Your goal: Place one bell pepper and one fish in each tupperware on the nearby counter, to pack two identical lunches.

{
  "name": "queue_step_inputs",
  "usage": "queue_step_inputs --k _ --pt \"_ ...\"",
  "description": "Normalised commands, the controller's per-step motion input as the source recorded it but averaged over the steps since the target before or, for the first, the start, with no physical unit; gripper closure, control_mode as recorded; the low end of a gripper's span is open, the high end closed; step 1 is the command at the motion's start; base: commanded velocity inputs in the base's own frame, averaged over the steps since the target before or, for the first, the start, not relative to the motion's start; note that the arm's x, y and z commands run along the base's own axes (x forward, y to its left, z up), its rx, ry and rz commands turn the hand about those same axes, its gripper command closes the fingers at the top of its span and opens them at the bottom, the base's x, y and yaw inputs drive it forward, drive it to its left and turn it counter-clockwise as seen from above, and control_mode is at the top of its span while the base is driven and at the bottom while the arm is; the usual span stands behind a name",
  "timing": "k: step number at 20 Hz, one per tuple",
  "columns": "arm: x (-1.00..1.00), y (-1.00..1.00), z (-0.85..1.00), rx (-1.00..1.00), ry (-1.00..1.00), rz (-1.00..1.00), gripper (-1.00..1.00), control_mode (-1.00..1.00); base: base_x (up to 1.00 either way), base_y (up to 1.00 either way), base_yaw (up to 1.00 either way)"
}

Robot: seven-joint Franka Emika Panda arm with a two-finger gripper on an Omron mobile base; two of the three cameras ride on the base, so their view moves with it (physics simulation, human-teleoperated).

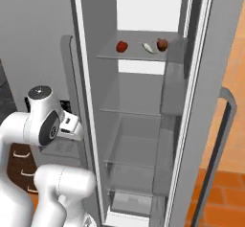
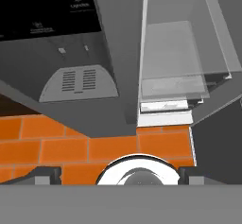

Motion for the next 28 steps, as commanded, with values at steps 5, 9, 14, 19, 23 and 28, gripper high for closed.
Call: queue_step_inputs --k 5,9,14,19,23,28 --pt "0.0 0.0 0.0 0.0 0.0 0.0 -1.0 1.0 0.18 -0.4 0.01" --pt "0.0 0.0 0.0 0.0 0.0 0.0 -1.0 1.0 0.19 -0.36 0.0" --pt "0.0 0.0 0.0 0.0 0.0 0.0 -1.0 1.0 0.15 -0.41 0.0" --pt "0.0 0.0 0.0 0.0 0.0 0.0 -1.0 1.0 0.34 -0.24 0.0" --pt "0.0 0.0 0.0 0.0 0.0 0.0 -1.0 1.0 0.31 -0.33 0.0" --pt "0.0 0.0 0.0 0.0 0.0 0.0 -1.0 1.0 0.27 -0.39 0.0"
